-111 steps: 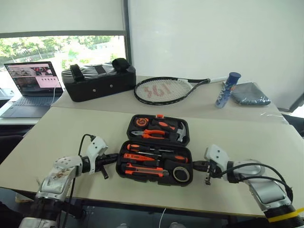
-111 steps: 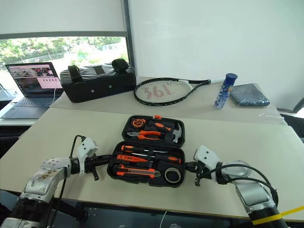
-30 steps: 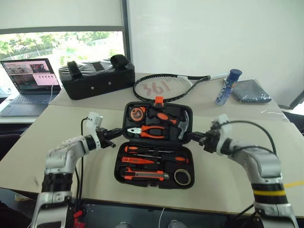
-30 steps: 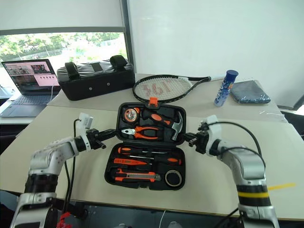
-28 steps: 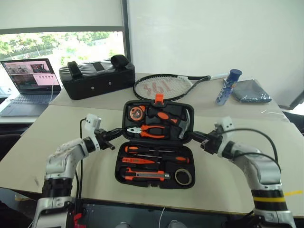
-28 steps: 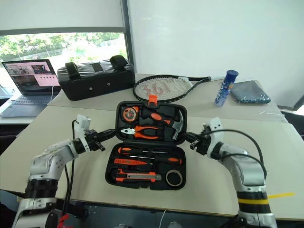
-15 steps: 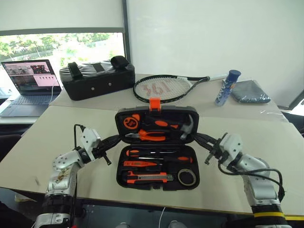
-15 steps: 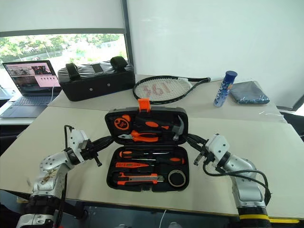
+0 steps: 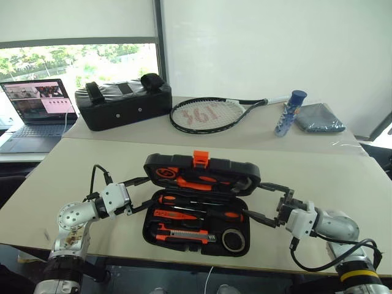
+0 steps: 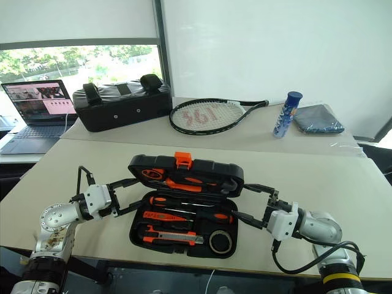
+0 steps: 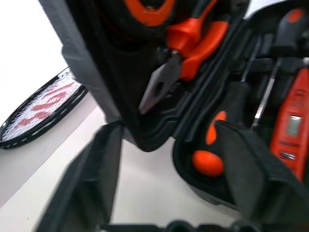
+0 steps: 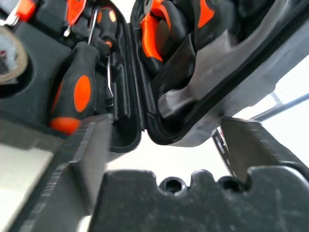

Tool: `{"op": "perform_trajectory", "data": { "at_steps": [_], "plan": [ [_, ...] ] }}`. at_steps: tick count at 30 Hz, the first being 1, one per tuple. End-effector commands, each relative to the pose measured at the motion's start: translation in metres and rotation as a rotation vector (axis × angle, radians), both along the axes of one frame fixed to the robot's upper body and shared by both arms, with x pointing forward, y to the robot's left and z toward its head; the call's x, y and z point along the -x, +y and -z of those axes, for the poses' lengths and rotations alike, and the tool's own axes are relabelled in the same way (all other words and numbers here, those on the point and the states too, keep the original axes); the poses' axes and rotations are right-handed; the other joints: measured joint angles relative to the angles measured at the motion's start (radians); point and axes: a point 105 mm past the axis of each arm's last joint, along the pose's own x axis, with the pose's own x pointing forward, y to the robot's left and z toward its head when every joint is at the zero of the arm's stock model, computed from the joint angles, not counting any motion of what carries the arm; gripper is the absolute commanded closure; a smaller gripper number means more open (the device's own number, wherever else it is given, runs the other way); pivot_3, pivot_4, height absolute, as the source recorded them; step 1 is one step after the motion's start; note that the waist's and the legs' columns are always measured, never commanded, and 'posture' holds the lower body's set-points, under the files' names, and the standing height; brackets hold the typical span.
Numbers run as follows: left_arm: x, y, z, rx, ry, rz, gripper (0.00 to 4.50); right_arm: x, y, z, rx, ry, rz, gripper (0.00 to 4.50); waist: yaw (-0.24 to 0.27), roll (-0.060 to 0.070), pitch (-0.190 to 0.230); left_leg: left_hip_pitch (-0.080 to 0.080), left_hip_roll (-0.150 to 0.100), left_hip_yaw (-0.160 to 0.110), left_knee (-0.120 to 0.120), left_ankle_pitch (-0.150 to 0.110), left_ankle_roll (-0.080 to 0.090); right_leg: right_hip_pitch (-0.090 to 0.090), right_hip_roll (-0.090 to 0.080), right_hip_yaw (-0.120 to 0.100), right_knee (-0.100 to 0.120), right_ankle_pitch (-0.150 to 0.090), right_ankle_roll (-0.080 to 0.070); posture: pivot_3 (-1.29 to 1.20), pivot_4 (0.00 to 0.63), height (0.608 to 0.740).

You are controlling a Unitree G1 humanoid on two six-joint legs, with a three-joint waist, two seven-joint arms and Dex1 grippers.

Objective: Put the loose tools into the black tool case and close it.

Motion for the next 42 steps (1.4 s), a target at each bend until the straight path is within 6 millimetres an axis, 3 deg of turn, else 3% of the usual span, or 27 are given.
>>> {"op": "perform_trajectory", "data": {
  "at_steps": [1,5,10,15,17,18,19,21,22,26,31,32,35,42],
  "plan": [
    [0.009,-0.005,-0.005,-0.059,-0.066,0.077,0.17,0.010,0.008,-0.007,0.033,-0.102,-0.082,0.00,-0.002,0.000,0.000,0.000,0.000,0.000,0.000,0.000,0.000,0.000,0.000,0.000,0.000,0.000,0.000,0.00,0.150,0.740],
    [0.013,0.016,-0.002,-0.112,-0.052,0.048,0.17,0.015,-0.006,0.000,0.080,-0.076,-0.063,0.00,-0.002,0.000,0.000,0.003,0.001,0.000,0.000,0.000,0.000,0.003,0.000,0.001,0.000,0.000,0.000,0.00,0.150,0.740],
    [0.014,0.051,0.001,-0.087,0.048,-0.078,0.17,0.022,-0.029,0.012,0.149,-0.032,-0.007,0.00,-0.002,0.000,0.000,0.024,0.001,0.001,-0.001,-0.001,0.002,0.027,0.000,0.000,-0.007,0.000,0.000,0.00,0.150,0.740],
    [0.024,0.095,0.006,0.007,0.307,-0.234,0.17,0.030,-0.053,0.023,0.169,0.090,0.072,0.00,-0.010,0.000,0.000,0.027,0.003,0.002,-0.002,-0.002,0.003,0.029,0.001,0.000,-0.007,-0.001,-0.001,0.00,0.150,0.740],
    [0.029,0.104,0.009,0.017,0.380,-0.260,0.17,0.034,-0.057,0.026,0.151,0.161,0.091,0.00,-0.017,0.000,0.000,0.028,0.003,0.002,-0.002,-0.002,0.003,0.029,0.001,0.000,-0.007,-0.001,-0.001,0.00,0.150,0.740],
    [0.032,0.104,0.012,0.005,0.403,-0.254,0.15,0.038,-0.055,0.027,0.147,0.187,0.081,0.26,-0.020,0.000,0.000,0.028,0.004,0.002,-0.002,-0.002,0.003,0.029,0.001,0.000,-0.007,-0.002,-0.001,0.00,0.150,0.740],
    [0.035,0.103,0.014,-0.010,0.409,-0.245,0.14,0.041,-0.053,0.029,0.132,0.239,0.077,0.51,-0.022,0.000,0.000,0.028,0.004,0.002,-0.002,-0.002,0.003,0.030,0.001,0.000,-0.007,-0.002,-0.001,0.00,0.150,0.740],
    [0.038,0.098,0.016,-0.010,0.417,-0.219,0.67,0.048,-0.045,0.031,0.112,0.311,0.045,0.96,-0.022,0.000,0.000,0.028,0.004,0.002,-0.002,-0.002,0.003,0.030,0.001,0.000,-0.007,-0.002,-0.001,0.00,0.150,0.740],
    [0.039,0.094,0.017,-0.006,0.423,-0.206,0.89,0.052,-0.042,0.034,0.107,0.373,0.034,1.42,-0.022,0.000,0.000,0.028,0.004,0.002,-0.002,-0.002,0.003,0.030,0.001,0.000,-0.007,-0.002,-0.001,0.00,0.150,0.740],
    [0.039,0.077,0.020,-0.017,0.437,-0.147,2.53,0.058,-0.026,0.032,0.062,0.457,0.003,2.82,-0.021,0.000,0.000,0.028,0.004,0.002,-0.002,-0.002,0.003,0.030,0.001,0.000,-0.007,-0.002,-0.001,0.00,0.150,0.740],
    [0.038,0.060,0.022,-0.030,0.442,-0.104,4.20,0.061,-0.016,0.044,0.087,0.596,0.027,4.46,-0.018,0.000,0.000,0.028,0.004,0.002,-0.002,-0.002,0.003,0.029,0.002,0.000,-0.007,-0.004,0.003,0.00,0.150,0.740],
    [0.038,0.056,0.024,-0.043,0.448,-0.097,4.41,0.060,-0.013,0.046,0.088,0.602,0.033,4.50,-0.018,0.000,0.000,0.027,0.004,0.002,-0.002,-0.002,0.003,0.029,0.002,0.000,-0.007,-0.005,0.003,0.00,0.150,0.740],
    [0.043,0.044,0.032,-0.078,0.487,-0.055,4.41,0.051,-0.005,0.050,0.098,0.613,0.063,4.50,-0.018,0.000,0.000,0.027,0.004,0.002,-0.002,-0.002,0.003,0.029,0.002,0.000,-0.007,-0.005,0.003,0.00,0.150,0.740],
    [0.045,0.018,0.034,-0.052,0.509,-0.003,4.41,0.028,0.016,0.036,0.043,0.593,0.056,4.50,-0.019,0.000,0.000,0.027,0.004,0.002,-0.002,-0.002,0.003,0.028,0.002,0.000,-0.007,-0.006,0.004,0.00,0.150,0.740]
  ]
}}
